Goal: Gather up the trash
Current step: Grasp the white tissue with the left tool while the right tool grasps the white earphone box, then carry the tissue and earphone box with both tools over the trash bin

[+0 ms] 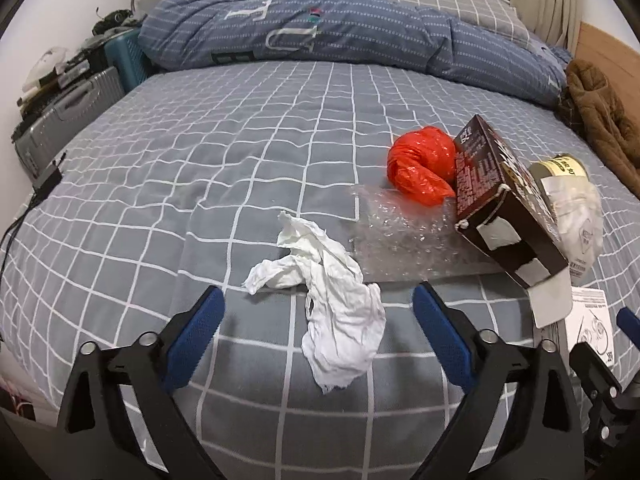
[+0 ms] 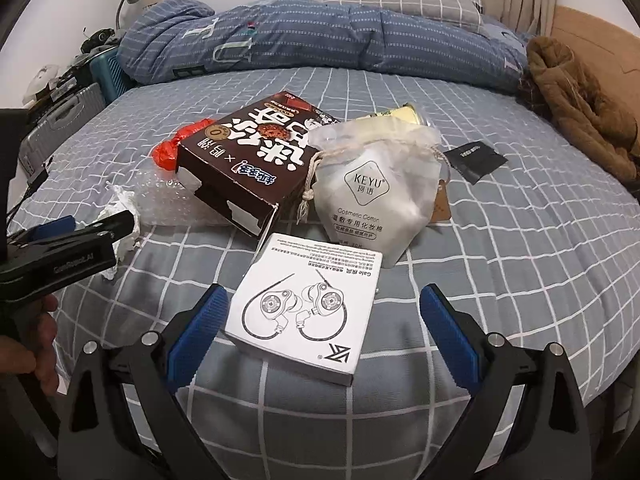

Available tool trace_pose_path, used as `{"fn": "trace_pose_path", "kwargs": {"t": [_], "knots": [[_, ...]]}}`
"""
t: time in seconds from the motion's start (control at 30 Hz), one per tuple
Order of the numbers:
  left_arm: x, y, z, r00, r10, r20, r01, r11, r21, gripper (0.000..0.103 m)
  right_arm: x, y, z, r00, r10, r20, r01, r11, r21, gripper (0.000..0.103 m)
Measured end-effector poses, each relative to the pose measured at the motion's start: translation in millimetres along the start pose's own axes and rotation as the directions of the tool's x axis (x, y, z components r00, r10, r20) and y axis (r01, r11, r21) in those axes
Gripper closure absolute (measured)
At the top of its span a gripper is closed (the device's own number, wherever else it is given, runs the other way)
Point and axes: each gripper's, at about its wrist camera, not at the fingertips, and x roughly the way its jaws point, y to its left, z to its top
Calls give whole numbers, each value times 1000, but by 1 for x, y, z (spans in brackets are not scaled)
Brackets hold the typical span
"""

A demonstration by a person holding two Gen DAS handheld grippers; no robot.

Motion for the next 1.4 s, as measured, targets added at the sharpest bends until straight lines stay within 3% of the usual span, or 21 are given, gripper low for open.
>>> {"fn": "trace_pose_path", "kwargs": {"t": [0.13,0.37,0.43,0.6,1.13,1.4], "knots": [[7,1,1,1000,-12,-19,12,1000,-12,27,-1,4,0,1000,18,-2,-18,1000,-7,11],[18,1,-2,997,-46,-64,45,999,-16,69,6,6,-5,1000,-13,-24,13,1000,0,11],[20,1,-4,996,-47,-71,46,999,-18,76,9,4,-6,999,-11,-37,11,1000,10,11],[20,0,-5,995,-58,-77,57,998,-15,92,12,5,-7,998,-1,-59,1,1000,3,29],[2,13,-1,990,-132,-46,129,990,-63,95,-6,-7,-1,999,26,-31,-26,1000,10,30],[-26,13,-4,988,-154,9,155,986,-58,95,-27,-12,2,999,38,11,-38,999,-3,30]]}}
